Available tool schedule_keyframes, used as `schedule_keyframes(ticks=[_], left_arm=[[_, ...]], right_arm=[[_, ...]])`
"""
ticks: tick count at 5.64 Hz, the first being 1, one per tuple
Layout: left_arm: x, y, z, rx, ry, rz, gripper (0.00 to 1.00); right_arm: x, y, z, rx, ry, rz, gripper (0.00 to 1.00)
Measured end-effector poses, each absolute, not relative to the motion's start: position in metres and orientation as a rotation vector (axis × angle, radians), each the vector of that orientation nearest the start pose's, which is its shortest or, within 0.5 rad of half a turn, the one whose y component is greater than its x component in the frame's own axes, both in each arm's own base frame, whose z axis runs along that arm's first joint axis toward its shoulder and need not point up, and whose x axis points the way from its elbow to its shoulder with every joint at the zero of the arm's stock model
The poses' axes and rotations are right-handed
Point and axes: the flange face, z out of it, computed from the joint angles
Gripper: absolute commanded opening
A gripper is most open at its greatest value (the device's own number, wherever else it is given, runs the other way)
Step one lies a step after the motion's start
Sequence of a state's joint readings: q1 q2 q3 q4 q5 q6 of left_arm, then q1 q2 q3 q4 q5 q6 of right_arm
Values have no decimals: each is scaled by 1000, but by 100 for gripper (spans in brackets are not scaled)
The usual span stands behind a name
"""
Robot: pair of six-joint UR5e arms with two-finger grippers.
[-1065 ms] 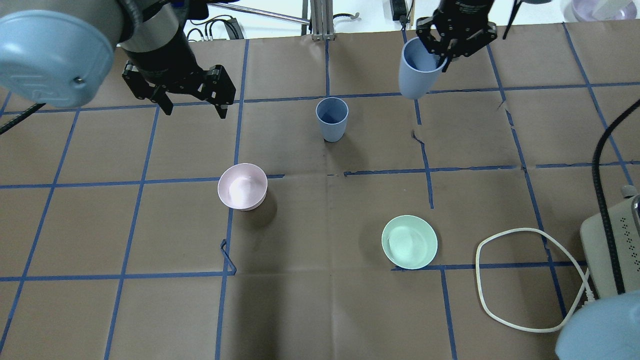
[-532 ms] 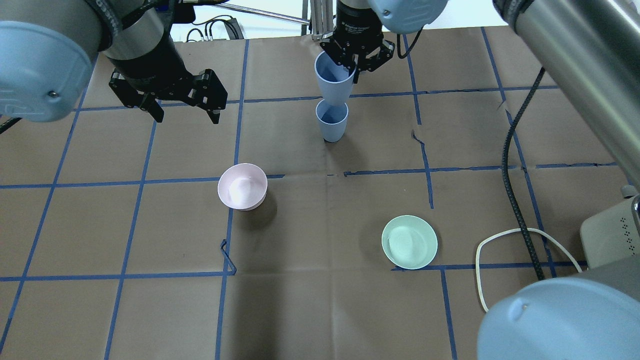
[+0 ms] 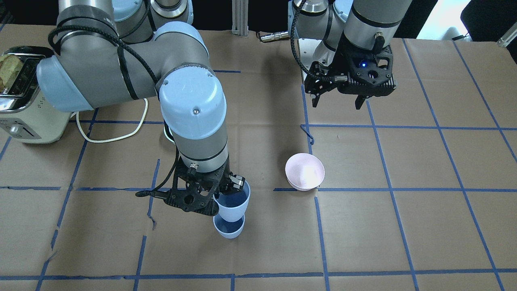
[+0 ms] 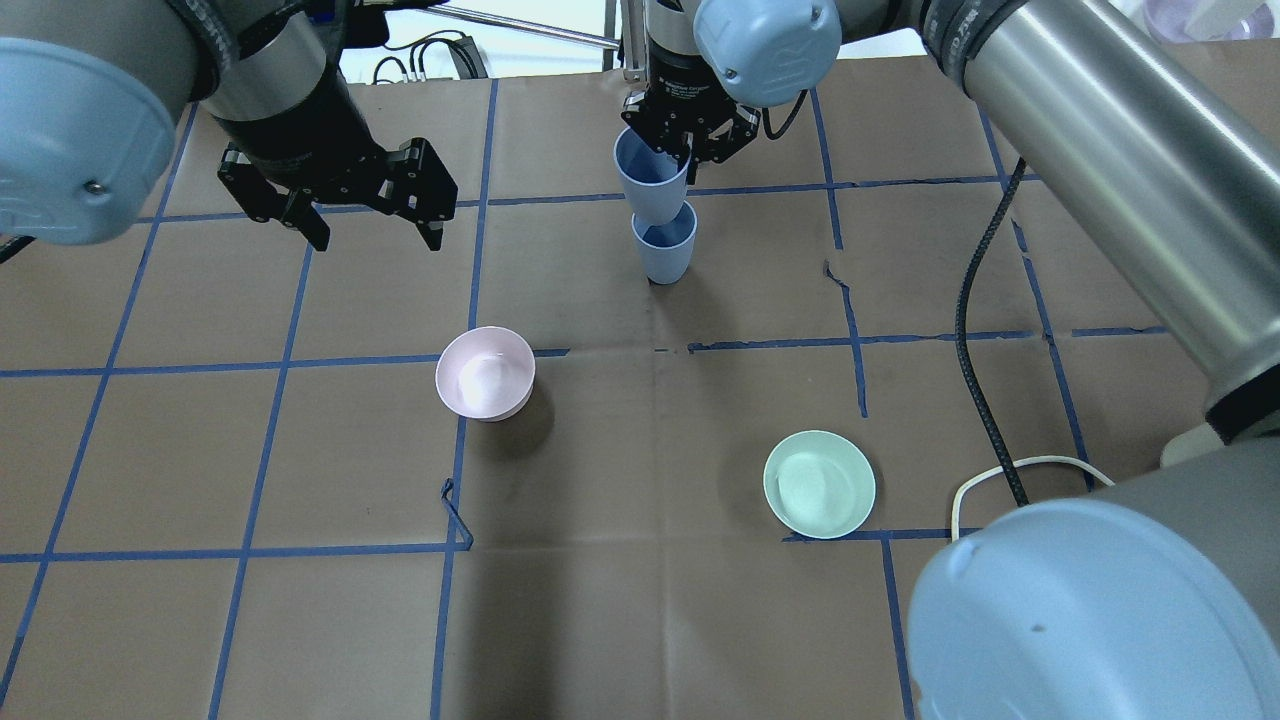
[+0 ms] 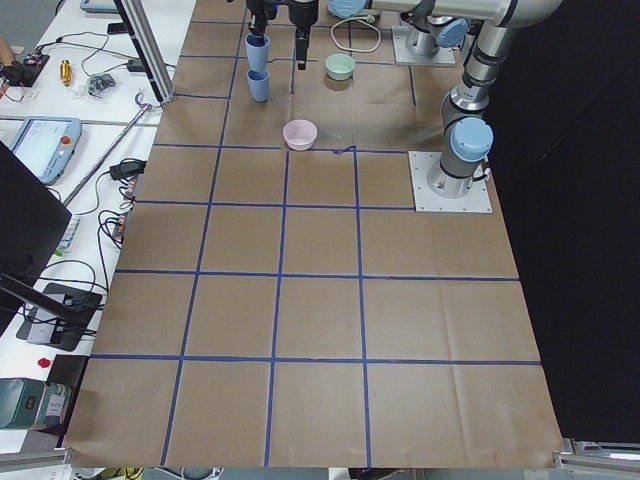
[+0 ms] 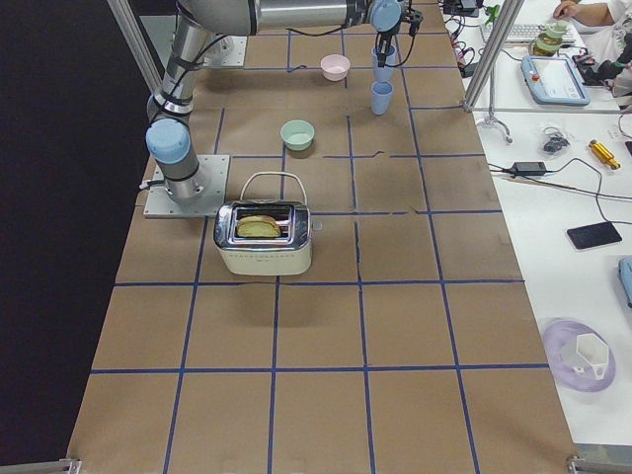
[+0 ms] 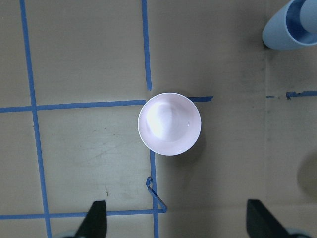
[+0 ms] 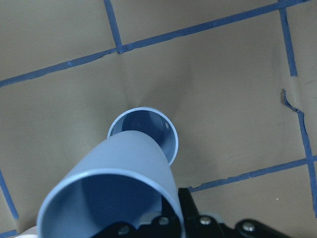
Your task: Stack blue cups with both arms
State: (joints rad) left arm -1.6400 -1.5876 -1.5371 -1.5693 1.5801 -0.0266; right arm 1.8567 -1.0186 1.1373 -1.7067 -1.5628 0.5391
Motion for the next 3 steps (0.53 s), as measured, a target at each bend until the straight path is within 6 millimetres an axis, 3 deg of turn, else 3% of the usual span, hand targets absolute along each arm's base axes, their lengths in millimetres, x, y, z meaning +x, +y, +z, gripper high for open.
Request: schedule_keyframes(ticks=[2, 3], left_arm=[[-166, -488, 499, 66, 3126, -36, 100], [-166, -488, 500, 67, 3125, -37, 100]], right_arm=[[330, -654, 358, 390, 3114, 2, 9], [329, -654, 349, 392, 3117, 8, 50]])
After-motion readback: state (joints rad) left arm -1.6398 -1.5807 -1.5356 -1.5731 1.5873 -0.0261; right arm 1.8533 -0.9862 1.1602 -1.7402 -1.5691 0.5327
